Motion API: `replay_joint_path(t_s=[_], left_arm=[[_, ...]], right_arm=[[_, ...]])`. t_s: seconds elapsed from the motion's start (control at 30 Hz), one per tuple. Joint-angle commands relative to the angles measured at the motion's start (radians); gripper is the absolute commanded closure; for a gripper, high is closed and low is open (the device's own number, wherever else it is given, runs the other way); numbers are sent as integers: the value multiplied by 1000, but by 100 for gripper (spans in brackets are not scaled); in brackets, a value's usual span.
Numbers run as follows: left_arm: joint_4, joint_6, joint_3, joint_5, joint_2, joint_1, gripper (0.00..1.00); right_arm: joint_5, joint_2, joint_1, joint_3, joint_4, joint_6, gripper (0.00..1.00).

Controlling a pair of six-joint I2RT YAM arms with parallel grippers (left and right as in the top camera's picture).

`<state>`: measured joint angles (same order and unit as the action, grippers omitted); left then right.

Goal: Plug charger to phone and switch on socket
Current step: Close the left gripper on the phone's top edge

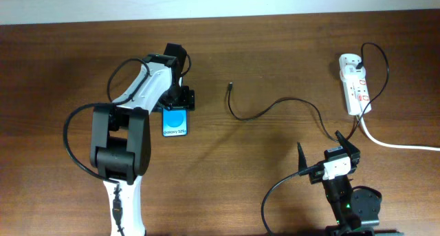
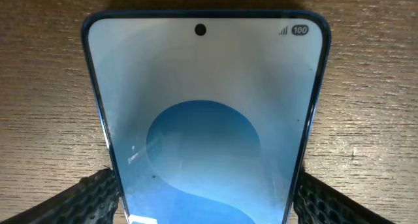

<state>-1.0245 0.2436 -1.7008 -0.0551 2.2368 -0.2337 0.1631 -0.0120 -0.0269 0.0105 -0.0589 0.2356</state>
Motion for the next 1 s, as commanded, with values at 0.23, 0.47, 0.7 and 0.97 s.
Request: replay_joint_path(t_s=[0.23,0.47,0.7,0.97], left_arm=[[-2,58,32,28,43,9,1],[-2,55,35,67,43,9,2],[-2,55,35,29,43,9,14],[-2,55,35,30,43,9,28]], right_arm=[[13,9,-6,-5,-5,-8,2],[13,9,-6,-5,-5,-8,2],[13,8,-6,-5,-5,-8,2],[13,9,-6,-5,-5,-8,2]])
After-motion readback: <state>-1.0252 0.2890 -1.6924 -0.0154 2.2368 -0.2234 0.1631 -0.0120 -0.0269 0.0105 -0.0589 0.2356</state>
